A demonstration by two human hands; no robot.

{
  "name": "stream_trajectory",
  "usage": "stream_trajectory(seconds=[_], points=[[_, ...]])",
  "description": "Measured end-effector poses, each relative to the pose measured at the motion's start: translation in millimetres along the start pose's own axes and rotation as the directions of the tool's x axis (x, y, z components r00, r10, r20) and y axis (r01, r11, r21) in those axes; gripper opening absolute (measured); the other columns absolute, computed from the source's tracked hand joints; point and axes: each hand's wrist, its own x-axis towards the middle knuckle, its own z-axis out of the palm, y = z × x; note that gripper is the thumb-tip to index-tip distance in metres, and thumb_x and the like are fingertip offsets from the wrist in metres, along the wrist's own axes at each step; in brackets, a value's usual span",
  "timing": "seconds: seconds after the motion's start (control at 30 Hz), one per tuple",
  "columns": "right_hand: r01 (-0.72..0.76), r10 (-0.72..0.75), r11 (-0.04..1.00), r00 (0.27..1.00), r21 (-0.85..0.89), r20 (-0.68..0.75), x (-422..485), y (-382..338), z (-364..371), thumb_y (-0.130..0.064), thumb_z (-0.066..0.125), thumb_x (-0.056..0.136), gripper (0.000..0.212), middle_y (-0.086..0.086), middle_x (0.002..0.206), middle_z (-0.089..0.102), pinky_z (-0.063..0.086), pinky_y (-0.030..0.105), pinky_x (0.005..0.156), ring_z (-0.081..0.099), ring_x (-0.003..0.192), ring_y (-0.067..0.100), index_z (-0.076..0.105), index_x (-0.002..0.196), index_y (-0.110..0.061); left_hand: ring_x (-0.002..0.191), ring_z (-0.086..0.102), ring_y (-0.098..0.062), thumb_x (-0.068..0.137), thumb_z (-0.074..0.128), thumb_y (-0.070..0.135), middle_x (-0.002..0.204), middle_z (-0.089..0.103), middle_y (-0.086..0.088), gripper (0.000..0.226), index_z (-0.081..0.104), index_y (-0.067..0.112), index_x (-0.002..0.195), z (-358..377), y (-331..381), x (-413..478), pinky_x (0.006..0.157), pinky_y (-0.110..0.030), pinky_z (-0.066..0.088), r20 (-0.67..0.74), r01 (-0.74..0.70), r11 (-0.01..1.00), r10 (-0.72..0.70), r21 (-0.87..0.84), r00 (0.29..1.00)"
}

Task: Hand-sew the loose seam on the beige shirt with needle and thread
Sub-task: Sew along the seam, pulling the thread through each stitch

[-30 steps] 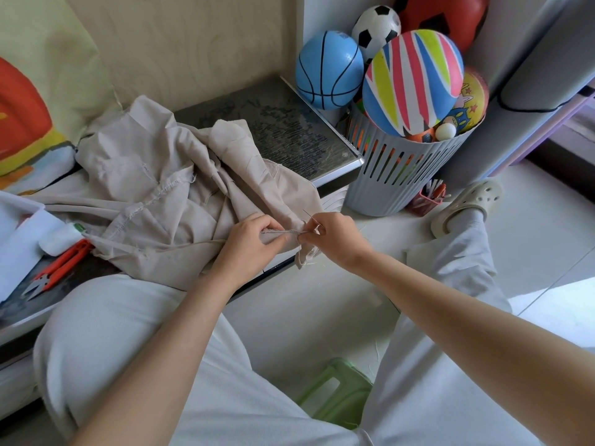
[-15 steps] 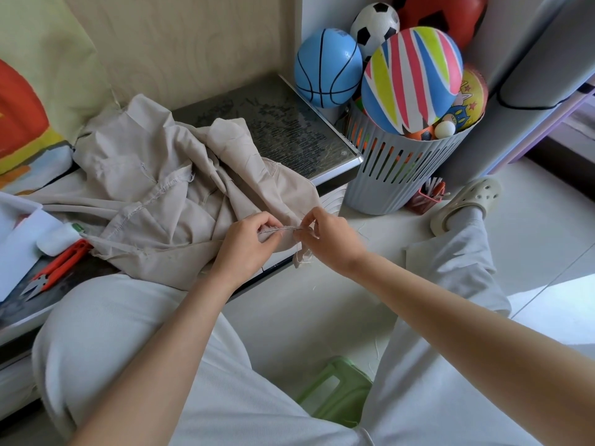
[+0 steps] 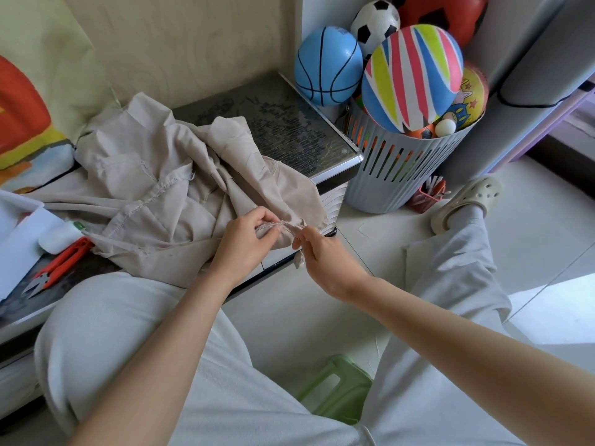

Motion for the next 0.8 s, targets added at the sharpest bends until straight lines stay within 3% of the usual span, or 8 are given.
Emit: stream_trajectory(seconds=[0.4, 0.63, 0.8], points=[[-0.046, 0.046, 0.999, 0.999, 0.017, -0.009, 7, -9, 3, -0.009, 0.030, 0.096, 0.028, 0.012, 0.098, 0.066, 0.035, 0.029, 0.060, 0.049, 0.069, 0.024, 0.056, 0.104, -0.016, 0.073, 0.060, -0.006, 0.087, 0.066, 0.013, 0.077, 0.068, 0.004, 0.005, 0.064, 0.009, 0.087, -1, 3, -2, 0.066, -0.013, 0.042, 0.011, -0.012, 1.000, 0.012, -0.007, 1.000], [-0.101, 0.103, 0.990, 0.994, 0.102, -0.022, 11, -18, 7, -0.016, 0.029, 0.099, 0.027, 0.017, 0.096, 0.066, 0.048, 0.045, 0.076, 0.057, 0.088, 0.033, 0.052, 0.104, -0.004, 0.075, 0.061, -0.002, 0.086, 0.067, 0.009, 0.080, 0.070, 0.003, 0.003, 0.066, 0.006, 0.086, -1, 4, -1, 0.067, -0.008, 0.043, 0.027, -0.014, 0.999, 0.015, -0.047, 1.000], [-0.100, 0.103, 0.983, 0.995, 0.152, -0.010, 9, -19, 8, -0.013, 0.030, 0.099, 0.020, 0.013, 0.082, 0.067, 0.040, 0.032, 0.063, 0.054, 0.072, 0.019, 0.049, 0.102, -0.009, 0.081, 0.066, -0.007, 0.085, 0.068, 0.014, 0.083, 0.072, 0.002, 0.003, 0.068, 0.011, 0.087, 0, 2, -1, 0.075, -0.021, 0.049, -0.009, 0.006, 0.999, -0.007, -0.050, 1.000]])
